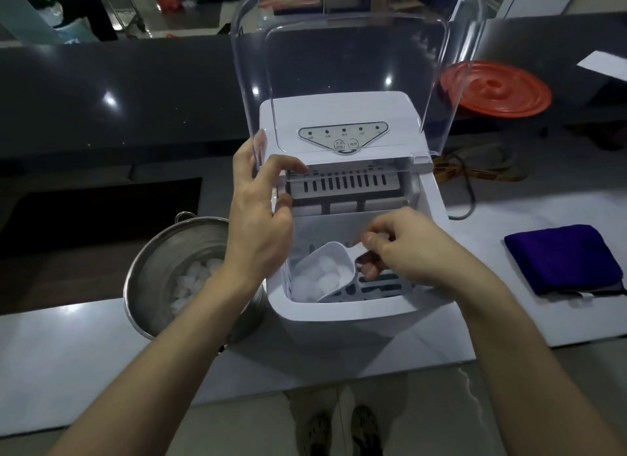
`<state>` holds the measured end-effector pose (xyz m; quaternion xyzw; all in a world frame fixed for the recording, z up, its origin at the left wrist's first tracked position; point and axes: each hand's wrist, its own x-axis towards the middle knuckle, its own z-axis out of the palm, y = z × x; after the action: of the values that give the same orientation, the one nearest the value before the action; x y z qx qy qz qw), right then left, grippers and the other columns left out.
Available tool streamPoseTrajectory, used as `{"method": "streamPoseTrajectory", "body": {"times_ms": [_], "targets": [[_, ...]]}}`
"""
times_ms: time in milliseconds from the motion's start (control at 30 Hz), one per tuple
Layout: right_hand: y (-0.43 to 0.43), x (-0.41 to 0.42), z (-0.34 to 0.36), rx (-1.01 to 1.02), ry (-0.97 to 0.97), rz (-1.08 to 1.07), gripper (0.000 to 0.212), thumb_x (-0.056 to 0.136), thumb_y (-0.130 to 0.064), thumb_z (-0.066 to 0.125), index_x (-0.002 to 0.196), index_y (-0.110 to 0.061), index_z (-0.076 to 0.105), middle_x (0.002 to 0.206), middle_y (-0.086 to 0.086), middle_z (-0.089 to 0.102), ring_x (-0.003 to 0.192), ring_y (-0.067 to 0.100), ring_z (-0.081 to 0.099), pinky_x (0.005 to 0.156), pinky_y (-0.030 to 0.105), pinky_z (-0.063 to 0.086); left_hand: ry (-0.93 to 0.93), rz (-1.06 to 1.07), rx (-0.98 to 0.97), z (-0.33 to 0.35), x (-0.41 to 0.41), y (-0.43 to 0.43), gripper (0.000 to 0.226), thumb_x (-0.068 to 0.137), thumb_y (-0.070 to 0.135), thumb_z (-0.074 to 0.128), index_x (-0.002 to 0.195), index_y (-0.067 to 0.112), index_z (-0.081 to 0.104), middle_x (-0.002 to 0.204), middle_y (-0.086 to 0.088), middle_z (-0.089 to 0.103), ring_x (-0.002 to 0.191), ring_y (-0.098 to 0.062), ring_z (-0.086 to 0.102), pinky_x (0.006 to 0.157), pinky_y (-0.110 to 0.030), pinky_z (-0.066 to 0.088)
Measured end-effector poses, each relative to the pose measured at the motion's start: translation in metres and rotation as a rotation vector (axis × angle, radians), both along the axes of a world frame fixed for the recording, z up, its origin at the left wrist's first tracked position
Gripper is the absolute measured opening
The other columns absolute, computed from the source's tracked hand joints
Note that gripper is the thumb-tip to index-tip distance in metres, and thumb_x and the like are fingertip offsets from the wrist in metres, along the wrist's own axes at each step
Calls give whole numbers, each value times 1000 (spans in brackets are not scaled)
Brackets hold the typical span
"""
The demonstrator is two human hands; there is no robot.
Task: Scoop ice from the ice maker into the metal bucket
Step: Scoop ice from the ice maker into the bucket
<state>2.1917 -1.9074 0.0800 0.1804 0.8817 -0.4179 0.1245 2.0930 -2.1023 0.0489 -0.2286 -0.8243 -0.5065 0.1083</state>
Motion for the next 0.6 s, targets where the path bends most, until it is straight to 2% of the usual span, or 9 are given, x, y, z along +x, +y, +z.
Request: {"method": "streamPoseTrajectory", "body": {"times_ms": [100, 167, 233, 367, 433, 500, 600], "targets": [[-5, 0, -9, 166, -106, 150, 27, 109, -21, 54, 95, -14, 75, 82, 9, 76, 79, 28, 75, 75, 51, 65, 3, -3, -2, -1, 0, 0, 52, 90, -16, 57, 115, 29, 68, 168, 8, 26, 153, 14, 17, 112, 3, 24], [-7, -1, -12, 253, -137, 195, 28, 107, -19, 53, 91, -10, 74, 85, 12, 73, 83, 34, 70, 77, 51, 60, 1, 0, 0, -1, 0, 0, 49, 92, -15, 57, 116, 26, 68, 168, 8, 26, 157, 6, 18, 108, 5, 25], [-7, -3, -13, 279, -141, 193, 29, 107, -18, 51, 89, -11, 73, 85, 10, 72, 83, 31, 68, 77, 48, 59, 9, 1, -6, 0, 0, 0, 48, 92, -15, 57, 116, 25, 68, 168, 7, 26, 161, -4, 18, 109, 5, 25], [-5, -6, -14, 295, -135, 193, 27, 106, -14, 48, 102, -11, 75, 100, 7, 74, 92, 28, 69, 83, 44, 58, 8, -2, 5, -2, -1, 0, 49, 92, -15, 54, 116, 25, 68, 167, 8, 28, 161, -5, 18, 110, 3, 27], [-4, -8, -13, 277, -133, 178, 30, 108, -14, 45, 117, -12, 74, 112, 6, 73, 100, 25, 68, 85, 38, 57, 20, 5, 30, -3, -3, -1, 52, 93, -15, 47, 116, 27, 69, 165, 5, 31, 161, -7, 21, 117, -11, 38], [-4, -10, -12, 270, -141, 183, 32, 109, -13, 43, 122, -15, 72, 115, 6, 72, 102, 25, 66, 78, 32, 52, 41, 9, 46, -5, -4, -1, 54, 95, -13, 40, 117, 27, 69, 163, 4, 35, 160, -10, 26, 122, -31, 43], [-3, -11, -13, 254, -136, 167, 30, 109, -11, 42, 115, -21, 71, 110, 4, 70, 98, 24, 64, 70, 30, 46, 49, 11, 51, -8, -5, -1, 52, 98, -11, 40, 115, 27, 69, 162, 3, 39, 157, -11, 33, 121, -30, 44]]}}
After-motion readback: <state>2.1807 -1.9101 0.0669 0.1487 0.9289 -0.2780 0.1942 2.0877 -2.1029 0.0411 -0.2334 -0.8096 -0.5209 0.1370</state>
